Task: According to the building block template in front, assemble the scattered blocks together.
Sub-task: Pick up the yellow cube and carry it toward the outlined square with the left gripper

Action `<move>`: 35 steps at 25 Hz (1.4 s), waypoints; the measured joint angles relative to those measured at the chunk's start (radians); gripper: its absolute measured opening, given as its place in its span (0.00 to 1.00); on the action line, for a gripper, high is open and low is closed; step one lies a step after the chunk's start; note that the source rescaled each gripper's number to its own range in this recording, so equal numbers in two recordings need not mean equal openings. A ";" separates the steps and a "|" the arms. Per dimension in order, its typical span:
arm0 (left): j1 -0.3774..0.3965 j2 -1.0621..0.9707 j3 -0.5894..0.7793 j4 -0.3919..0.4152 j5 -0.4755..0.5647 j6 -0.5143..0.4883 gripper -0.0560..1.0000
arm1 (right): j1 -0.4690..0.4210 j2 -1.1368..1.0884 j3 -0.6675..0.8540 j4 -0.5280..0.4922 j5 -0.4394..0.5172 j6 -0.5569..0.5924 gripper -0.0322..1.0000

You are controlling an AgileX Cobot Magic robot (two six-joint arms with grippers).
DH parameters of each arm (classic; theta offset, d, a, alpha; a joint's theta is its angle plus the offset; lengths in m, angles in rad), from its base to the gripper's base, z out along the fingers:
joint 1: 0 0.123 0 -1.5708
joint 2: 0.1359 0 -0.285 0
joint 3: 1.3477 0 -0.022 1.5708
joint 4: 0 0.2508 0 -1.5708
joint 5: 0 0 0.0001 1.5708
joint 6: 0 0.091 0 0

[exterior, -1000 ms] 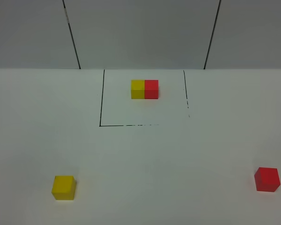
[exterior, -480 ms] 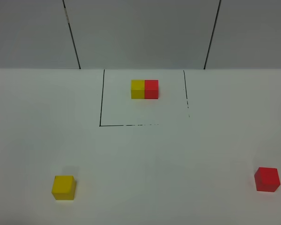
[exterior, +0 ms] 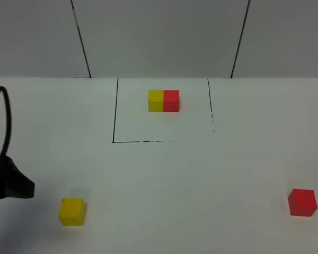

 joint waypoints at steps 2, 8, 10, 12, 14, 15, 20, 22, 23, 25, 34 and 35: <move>-0.060 0.058 -0.008 0.038 -0.013 -0.008 0.95 | 0.000 0.000 0.000 0.000 0.000 0.000 0.81; -0.293 0.203 -0.012 0.215 -0.169 -0.220 0.95 | 0.000 0.000 0.000 0.000 0.000 0.000 0.81; -0.339 0.249 -0.016 0.267 -0.209 -0.287 0.95 | 0.000 0.000 0.000 0.000 0.000 0.000 0.81; -0.370 0.305 -0.034 0.295 -0.216 -0.327 0.96 | 0.000 0.000 0.000 0.000 0.000 0.000 0.81; -0.389 0.356 -0.057 0.300 -0.212 -0.343 0.98 | 0.000 0.000 0.000 0.000 0.000 0.000 0.81; -0.395 0.382 -0.074 0.300 -0.207 -0.350 0.99 | 0.000 0.000 0.000 0.000 0.000 0.000 0.81; -0.400 0.477 -0.131 0.314 -0.190 -0.413 1.00 | 0.000 0.000 0.000 0.000 0.000 0.000 0.81; -0.400 0.501 -0.132 0.340 -0.183 -0.421 1.00 | 0.000 0.000 0.000 0.000 0.000 0.000 0.81; -0.400 0.512 -0.132 0.355 -0.177 -0.431 1.00 | 0.000 0.000 0.000 0.000 0.000 0.000 0.81; -0.400 0.527 -0.132 0.380 -0.168 -0.451 1.00 | 0.000 0.000 0.000 0.000 0.000 0.000 0.81; -0.400 0.599 -0.133 0.430 -0.254 -0.533 1.00 | 0.000 0.000 0.000 0.000 0.000 0.000 0.81; -0.400 0.610 -0.133 0.430 -0.268 -0.533 1.00 | 0.000 0.000 0.000 0.000 0.000 0.000 0.81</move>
